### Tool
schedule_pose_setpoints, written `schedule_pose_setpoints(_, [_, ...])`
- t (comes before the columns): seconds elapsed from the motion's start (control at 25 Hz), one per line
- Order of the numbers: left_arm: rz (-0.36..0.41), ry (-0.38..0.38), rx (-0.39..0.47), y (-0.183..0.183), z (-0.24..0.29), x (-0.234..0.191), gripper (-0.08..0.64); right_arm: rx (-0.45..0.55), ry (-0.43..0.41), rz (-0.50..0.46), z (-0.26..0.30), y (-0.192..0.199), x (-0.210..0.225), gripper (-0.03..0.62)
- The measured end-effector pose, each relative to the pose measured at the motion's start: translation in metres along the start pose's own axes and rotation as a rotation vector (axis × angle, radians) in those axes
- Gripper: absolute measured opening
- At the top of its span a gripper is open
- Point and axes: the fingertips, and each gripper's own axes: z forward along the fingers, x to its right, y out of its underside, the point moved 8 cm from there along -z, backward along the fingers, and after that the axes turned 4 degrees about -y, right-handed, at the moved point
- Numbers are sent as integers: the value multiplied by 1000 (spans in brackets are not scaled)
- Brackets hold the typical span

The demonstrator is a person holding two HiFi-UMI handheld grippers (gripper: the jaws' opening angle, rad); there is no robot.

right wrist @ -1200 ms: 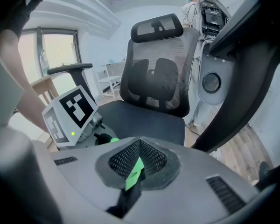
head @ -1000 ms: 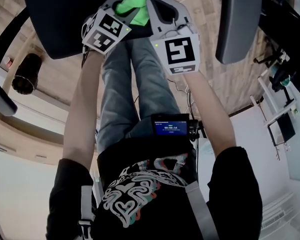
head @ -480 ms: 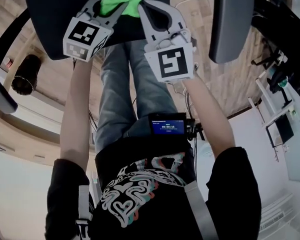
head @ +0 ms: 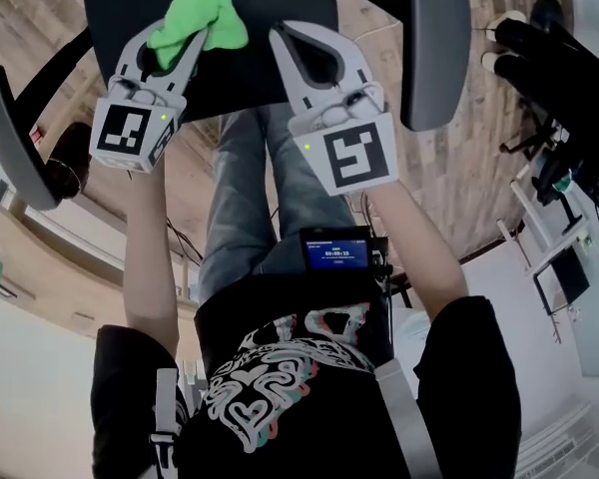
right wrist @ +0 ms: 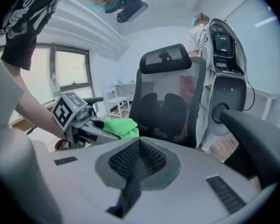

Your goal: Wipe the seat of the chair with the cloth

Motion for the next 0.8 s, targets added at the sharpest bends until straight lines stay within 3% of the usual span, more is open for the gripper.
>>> schedule_pose_setpoints(0.28, [-2, -71, 60, -49, -52, 17, 97, 43, 41, 16, -32, -46, 7, 2])
schedule_pose_setpoints(0.56, [-53, -161, 266, -104, -113, 9, 97, 124, 76, -23, -56, -102, 7, 2])
schedule_pose_setpoints(0.8, [16, -220, 353, -172, -162, 26, 97, 171, 89, -34, -100, -154, 2, 2])
